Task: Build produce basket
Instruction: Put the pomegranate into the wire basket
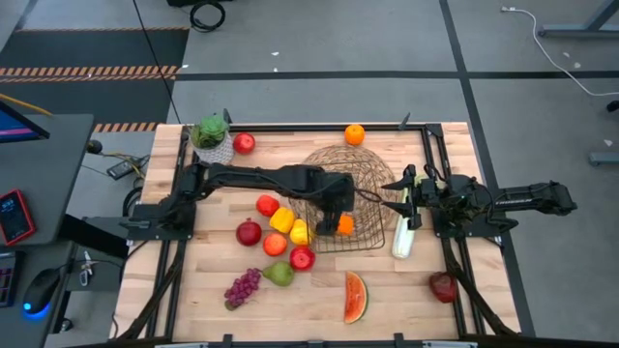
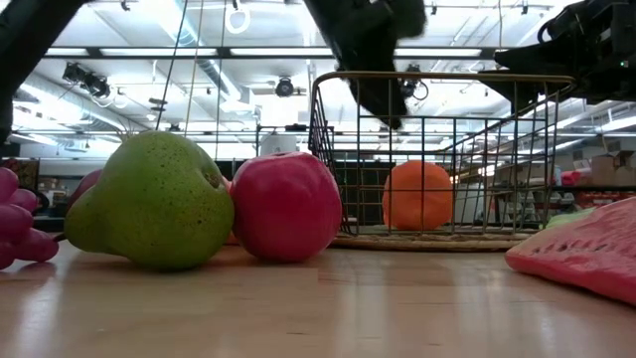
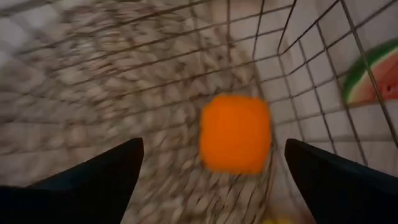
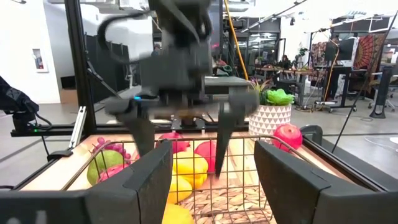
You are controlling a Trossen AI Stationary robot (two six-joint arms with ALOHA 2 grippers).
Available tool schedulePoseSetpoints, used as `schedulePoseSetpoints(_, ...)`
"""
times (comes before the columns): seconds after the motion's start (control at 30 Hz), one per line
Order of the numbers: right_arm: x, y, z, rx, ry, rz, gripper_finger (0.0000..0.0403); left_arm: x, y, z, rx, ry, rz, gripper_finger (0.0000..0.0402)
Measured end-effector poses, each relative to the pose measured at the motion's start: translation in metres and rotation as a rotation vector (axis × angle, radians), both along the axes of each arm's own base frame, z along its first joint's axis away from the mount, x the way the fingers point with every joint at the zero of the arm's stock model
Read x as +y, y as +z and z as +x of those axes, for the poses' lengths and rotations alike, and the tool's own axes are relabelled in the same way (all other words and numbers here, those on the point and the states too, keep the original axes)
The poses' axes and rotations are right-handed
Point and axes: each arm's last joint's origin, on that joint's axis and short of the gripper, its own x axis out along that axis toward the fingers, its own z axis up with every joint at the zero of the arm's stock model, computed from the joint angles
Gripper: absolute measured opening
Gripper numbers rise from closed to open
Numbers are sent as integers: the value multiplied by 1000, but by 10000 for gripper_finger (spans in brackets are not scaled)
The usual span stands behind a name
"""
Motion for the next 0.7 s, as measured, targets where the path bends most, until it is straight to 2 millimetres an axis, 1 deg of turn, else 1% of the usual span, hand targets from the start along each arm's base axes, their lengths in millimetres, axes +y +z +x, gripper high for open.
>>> schedulePoseSetpoints(0.1,0,0,0,-1,0,0,231,-2,19,-12,-5,2,27,399)
schedulePoseSetpoints(0.23,0,0,0,-2,1,0,231,-2,44,-34,16,-19,40,399)
schedulePoseSetpoints(0.33,0,0,0,-1,0,0,231,-1,57,-51,64,15,21,399)
schedulePoseSetpoints(0.43,0,0,0,-1,0,0,231,-1,63,-65,135,61,-3,399)
schedulePoseSetpoints(0.53,0,0,0,-1,0,0,231,-5,62,-76,222,106,-25,399)
schedulePoseSetpoints(0.63,0,0,0,3,0,0,231,-14,59,-86,324,159,-25,399)
schedulePoseSetpoints(0.7,0,0,0,4,0,0,231,-22,58,-91,355,201,24,399)
